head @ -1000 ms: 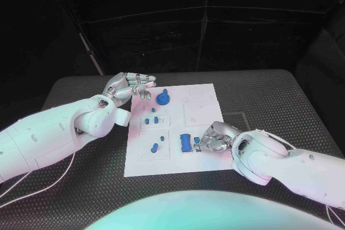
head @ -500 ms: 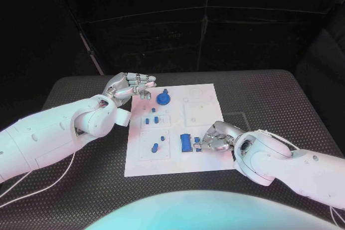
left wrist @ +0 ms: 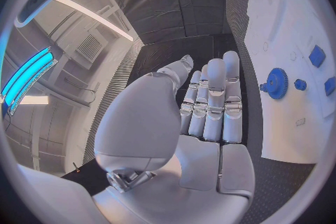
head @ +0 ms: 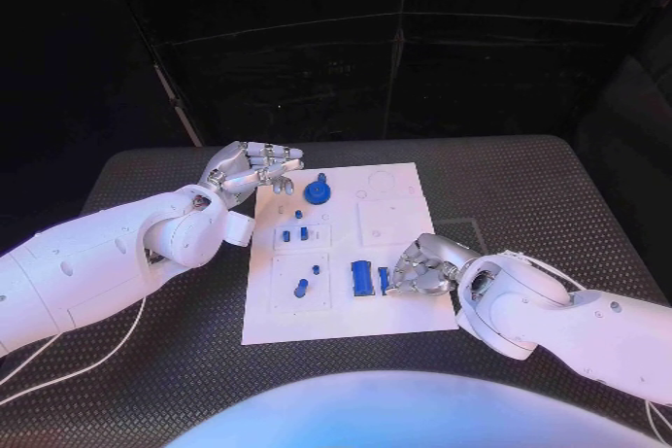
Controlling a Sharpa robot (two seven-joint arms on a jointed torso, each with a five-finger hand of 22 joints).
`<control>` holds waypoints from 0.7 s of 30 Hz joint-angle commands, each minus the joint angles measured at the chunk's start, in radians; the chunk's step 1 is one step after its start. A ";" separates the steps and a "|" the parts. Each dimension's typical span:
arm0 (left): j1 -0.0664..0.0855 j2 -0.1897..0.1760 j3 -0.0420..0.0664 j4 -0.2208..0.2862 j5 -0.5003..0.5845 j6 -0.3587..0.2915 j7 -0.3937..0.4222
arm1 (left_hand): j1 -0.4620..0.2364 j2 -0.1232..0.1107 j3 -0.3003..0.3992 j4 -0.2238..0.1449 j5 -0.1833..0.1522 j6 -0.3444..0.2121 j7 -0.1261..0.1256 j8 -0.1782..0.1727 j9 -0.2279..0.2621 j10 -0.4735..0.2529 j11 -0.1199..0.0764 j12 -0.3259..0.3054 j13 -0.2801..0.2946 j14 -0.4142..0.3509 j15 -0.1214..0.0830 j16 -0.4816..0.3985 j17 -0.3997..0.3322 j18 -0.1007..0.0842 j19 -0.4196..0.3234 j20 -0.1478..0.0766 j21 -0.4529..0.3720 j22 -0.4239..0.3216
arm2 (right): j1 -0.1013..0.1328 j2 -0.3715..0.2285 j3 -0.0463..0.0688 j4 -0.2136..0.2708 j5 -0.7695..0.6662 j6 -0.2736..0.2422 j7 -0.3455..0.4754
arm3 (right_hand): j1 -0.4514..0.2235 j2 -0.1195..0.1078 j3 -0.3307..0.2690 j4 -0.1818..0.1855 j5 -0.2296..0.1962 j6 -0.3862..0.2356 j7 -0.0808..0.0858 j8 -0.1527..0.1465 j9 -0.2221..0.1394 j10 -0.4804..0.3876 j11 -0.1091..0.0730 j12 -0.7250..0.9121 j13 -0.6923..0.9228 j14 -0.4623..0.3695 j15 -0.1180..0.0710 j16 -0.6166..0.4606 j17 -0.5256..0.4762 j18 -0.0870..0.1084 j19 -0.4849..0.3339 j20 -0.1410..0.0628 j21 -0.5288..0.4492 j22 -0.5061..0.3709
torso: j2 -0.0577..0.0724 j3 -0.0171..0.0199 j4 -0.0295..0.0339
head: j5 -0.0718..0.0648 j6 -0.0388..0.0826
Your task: Assemble the parts on the task board
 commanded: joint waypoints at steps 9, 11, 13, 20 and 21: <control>0.001 -0.004 0.001 0.004 0.004 0.009 0.004 | -0.001 0.008 -0.008 0.001 0.003 -0.006 0.000 0.007 0.001 -0.009 0.001 0.006 0.002 -0.005 0.000 -0.004 0.000 0.005 0.001 0.007 -0.005 -0.002 | 0.001 -0.012 0.000 0.013 0.006 -0.060 0.086 | -0.063 -0.004 -0.057 0.028 0.167 -0.012 0.006 -0.015 -0.006 -0.005 0.010 -0.011 0.062 0.084 0.003 -0.001 0.148 -0.013 -0.006 0.004 -0.010 -0.006 | -0.001 0.0000 -0.0015 | 0.005 0.000; 0.001 -0.005 0.001 0.004 0.004 0.009 0.004 | -0.001 0.008 -0.008 0.001 0.003 -0.006 0.000 0.007 0.001 -0.009 0.001 0.006 0.002 -0.005 0.000 -0.004 0.000 0.005 0.001 0.007 -0.005 -0.002 | 0.001 -0.021 0.000 0.019 0.047 -0.065 0.145 | -0.067 -0.006 -0.065 0.032 0.188 -0.034 0.014 -0.028 -0.011 -0.017 0.016 -0.028 0.048 0.082 0.008 -0.007 0.136 -0.010 -0.015 0.006 -0.018 -0.020 | -0.002 0.0000 -0.0008 | 0.005 0.000; 0.001 -0.005 0.001 0.004 0.004 0.009 0.004 | -0.001 0.008 -0.008 0.001 0.003 -0.006 0.000 0.007 0.001 -0.009 0.001 0.006 0.002 -0.005 0.000 -0.004 0.000 0.005 0.001 0.007 -0.005 -0.002 | 0.001 -0.034 0.000 0.030 0.096 -0.074 0.224 | -0.053 -0.004 -0.068 0.025 0.195 -0.079 0.031 -0.055 -0.023 -0.035 0.029 -0.051 0.027 0.078 0.017 -0.016 0.121 -0.004 -0.032 0.012 -0.036 -0.051 | -0.003 -0.0002 -0.0012 | 0.007 0.001; 0.001 -0.005 0.001 0.003 0.004 0.009 0.005 | -0.001 0.008 -0.008 0.001 0.003 -0.006 0.000 0.007 0.001 -0.009 0.001 0.006 0.002 -0.005 0.000 -0.004 0.000 0.005 0.001 0.007 -0.005 -0.002 | 0.003 -0.073 0.002 0.073 0.151 -0.109 0.375 | 0.039 0.019 -0.046 -0.030 0.195 -0.125 0.060 -0.100 -0.055 -0.050 0.054 -0.059 0.019 0.078 0.040 -0.016 0.123 -0.002 -0.040 0.035 -0.044 -0.062 | -0.003 -0.0016 0.0017 | 0.008 0.003; 0.001 -0.005 0.001 0.002 0.004 0.009 0.006 | -0.001 0.008 -0.008 0.001 0.003 -0.006 0.000 0.007 0.001 -0.009 0.001 0.006 0.002 -0.005 0.000 -0.004 0.000 0.005 0.001 0.007 -0.005 -0.002 | 0.004 -0.075 0.003 0.078 0.145 -0.113 0.389 | 0.062 0.029 -0.034 -0.044 0.188 -0.123 0.061 -0.103 -0.060 -0.051 0.055 -0.058 0.019 0.079 0.040 -0.014 0.126 -0.002 -0.039 0.037 -0.043 -0.060 | -0.002 -0.0014 0.0012 | 0.008 0.004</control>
